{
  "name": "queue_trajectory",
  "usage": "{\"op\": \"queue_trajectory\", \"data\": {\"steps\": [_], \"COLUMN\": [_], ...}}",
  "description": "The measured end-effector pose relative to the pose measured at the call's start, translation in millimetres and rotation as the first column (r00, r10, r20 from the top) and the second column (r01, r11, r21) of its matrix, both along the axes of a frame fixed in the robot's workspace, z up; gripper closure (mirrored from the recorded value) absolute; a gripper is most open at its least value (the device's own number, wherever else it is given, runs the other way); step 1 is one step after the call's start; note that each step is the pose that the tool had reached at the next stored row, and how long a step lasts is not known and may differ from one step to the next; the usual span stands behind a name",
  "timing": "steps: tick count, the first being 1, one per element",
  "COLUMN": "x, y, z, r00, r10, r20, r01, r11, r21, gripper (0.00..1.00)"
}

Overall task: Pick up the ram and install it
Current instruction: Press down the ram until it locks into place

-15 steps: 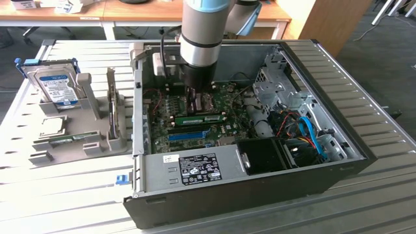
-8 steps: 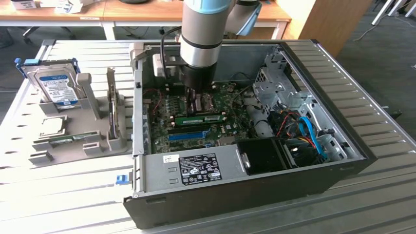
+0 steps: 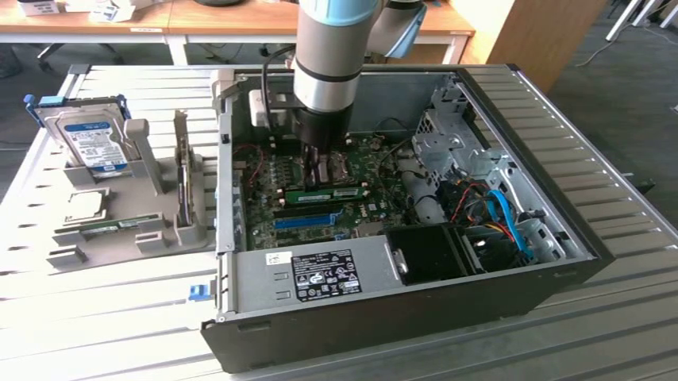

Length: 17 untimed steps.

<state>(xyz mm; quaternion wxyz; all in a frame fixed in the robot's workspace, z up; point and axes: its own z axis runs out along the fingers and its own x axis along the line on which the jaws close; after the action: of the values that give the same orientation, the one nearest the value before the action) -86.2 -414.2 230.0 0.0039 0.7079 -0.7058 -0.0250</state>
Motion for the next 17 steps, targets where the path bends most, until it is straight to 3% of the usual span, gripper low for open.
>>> {"op": "queue_trajectory", "data": {"steps": [17], "x": [0.0], "y": [0.0], "z": [-2.7], "r00": [1.0000], "r10": [0.000], "r20": [0.0003], "r01": [0.000], "r11": [1.0000], "r21": [0.0004], "gripper": [0.89]}}
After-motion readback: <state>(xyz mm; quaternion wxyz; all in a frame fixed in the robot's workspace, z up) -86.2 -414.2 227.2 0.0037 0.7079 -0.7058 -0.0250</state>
